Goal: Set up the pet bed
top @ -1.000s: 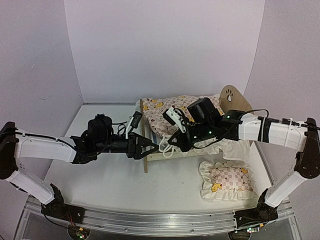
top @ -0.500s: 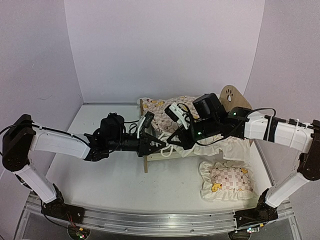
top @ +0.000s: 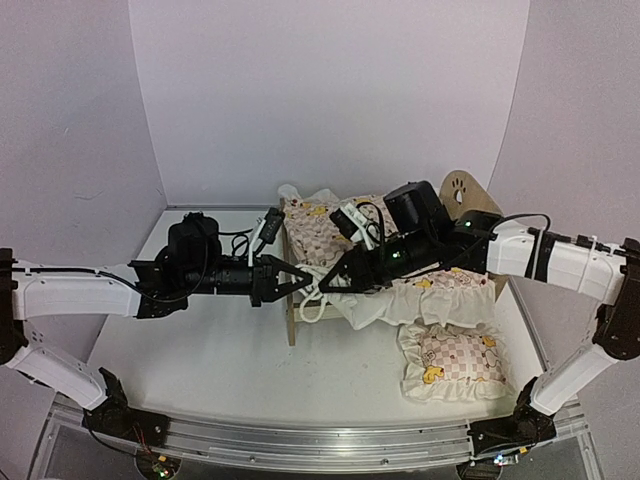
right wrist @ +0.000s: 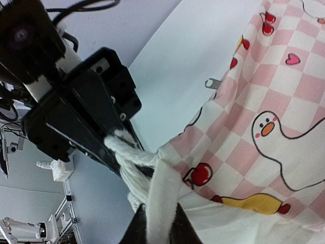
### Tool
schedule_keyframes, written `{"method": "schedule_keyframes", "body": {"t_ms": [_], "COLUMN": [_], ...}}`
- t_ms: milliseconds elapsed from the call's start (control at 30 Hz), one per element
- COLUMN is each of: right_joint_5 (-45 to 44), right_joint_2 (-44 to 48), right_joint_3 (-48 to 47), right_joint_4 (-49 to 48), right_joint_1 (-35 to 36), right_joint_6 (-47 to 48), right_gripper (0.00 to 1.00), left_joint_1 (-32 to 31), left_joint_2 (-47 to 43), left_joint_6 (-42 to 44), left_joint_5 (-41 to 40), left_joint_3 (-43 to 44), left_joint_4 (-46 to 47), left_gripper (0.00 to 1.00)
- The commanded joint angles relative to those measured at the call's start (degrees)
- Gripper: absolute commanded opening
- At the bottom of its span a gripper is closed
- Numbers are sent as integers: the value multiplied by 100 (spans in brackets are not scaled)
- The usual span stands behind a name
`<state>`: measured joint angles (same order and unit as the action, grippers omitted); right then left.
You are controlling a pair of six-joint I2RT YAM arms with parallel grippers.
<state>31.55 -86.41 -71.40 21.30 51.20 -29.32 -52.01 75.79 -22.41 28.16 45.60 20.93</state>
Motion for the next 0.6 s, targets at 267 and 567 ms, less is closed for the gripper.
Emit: {"method": "schedule_keyframes", "body": {"t_ms": [267, 567], "right_joint_5": [-2073, -4815], "right_joint_2": [679, 1103], "right_joint_3": [277, 345], "right_joint_4": [1096, 1886], "right_joint_1": [104, -969], "right_joint_6": [1379, 977], "right_gripper": [59, 92], "left_joint_1": [109, 120], "left_joint_2": [559, 314], "left_joint_6": [145, 647], "left_joint_5": [482, -839], "left_joint_3": [525, 640], "left_joint_4": [-1221, -3012], "left_gripper": [0, 0]}}
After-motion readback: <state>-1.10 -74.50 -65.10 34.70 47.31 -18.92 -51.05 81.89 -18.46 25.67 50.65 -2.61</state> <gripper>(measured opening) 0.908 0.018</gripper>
